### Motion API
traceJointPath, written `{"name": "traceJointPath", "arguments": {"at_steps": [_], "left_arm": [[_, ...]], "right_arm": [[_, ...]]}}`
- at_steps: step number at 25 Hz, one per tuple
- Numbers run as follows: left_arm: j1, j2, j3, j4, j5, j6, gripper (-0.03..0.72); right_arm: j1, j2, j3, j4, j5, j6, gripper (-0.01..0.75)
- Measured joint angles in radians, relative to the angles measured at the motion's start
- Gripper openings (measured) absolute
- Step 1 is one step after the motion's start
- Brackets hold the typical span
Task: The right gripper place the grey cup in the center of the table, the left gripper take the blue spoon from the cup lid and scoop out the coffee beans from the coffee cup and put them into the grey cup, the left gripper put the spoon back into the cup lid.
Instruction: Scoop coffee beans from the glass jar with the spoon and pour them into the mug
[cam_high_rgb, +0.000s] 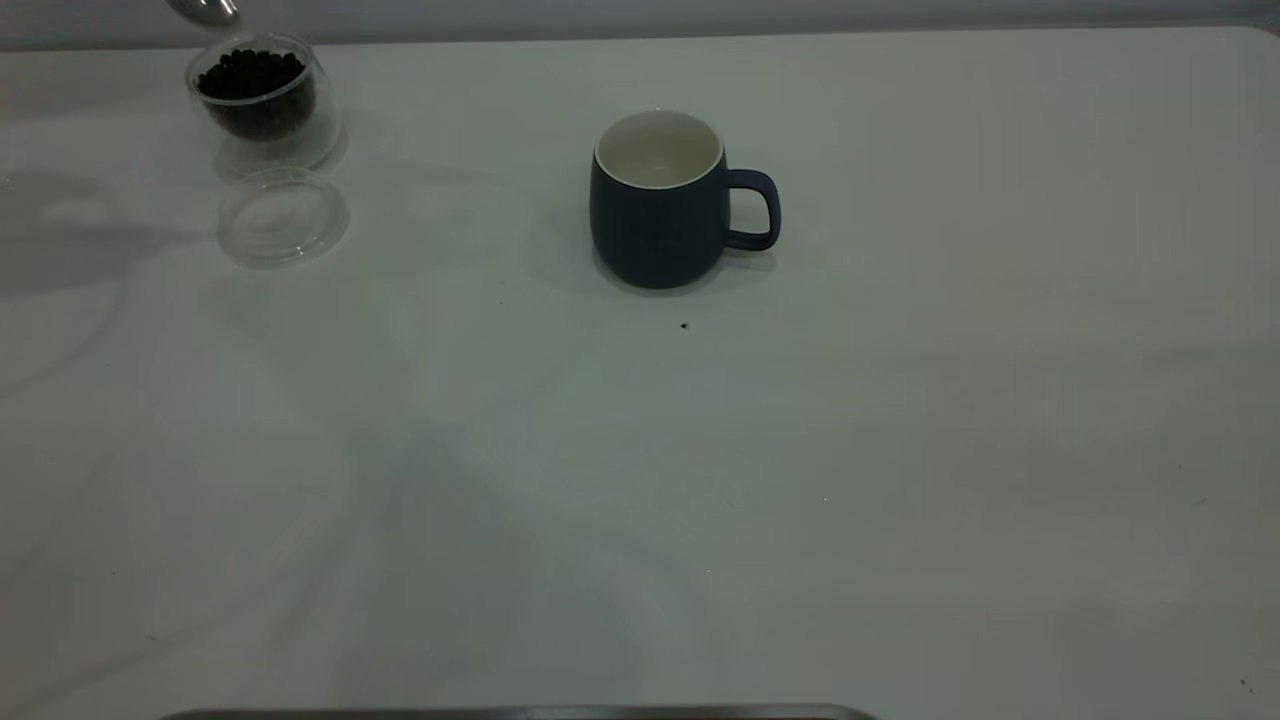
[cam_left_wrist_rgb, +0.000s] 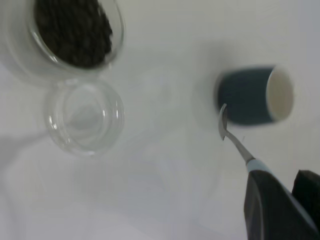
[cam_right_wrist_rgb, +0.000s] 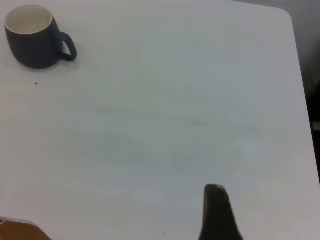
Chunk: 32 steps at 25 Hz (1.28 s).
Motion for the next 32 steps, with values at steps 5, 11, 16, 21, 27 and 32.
{"name": "traceJointPath", "arguments": {"at_steps": [5, 11, 16, 21, 27, 32], "left_arm": [[0.03, 0.028, 0.006, -0.033, -0.023, 0.014, 0.134], [0.023, 0.149, 0.007, -0.128, -0.129, 0.128, 0.134], [0.023, 0.227, 0.007, -0.324, -0.209, 0.308, 0.134], [0.023, 0.28, 0.007, -0.372, -0.284, 0.388, 0.134], [0.017, 0.329, 0.007, -0.404, -0.312, 0.444, 0.134], [-0.002, 0.358, 0.007, -0.461, -0.335, 0.504, 0.133]], "right_arm": [[0.0, 0.0, 0.0, 0.0, 0.0, 0.0, 0.459], [0.0, 0.0, 0.0, 0.0, 0.0, 0.0, 0.459], [0.0, 0.0, 0.0, 0.0, 0.0, 0.0, 0.459], [0.0, 0.0, 0.0, 0.0, 0.0, 0.0, 0.459], [0.0, 0.0, 0.0, 0.0, 0.0, 0.0, 0.459], [0.0, 0.0, 0.0, 0.0, 0.0, 0.0, 0.459]]}}
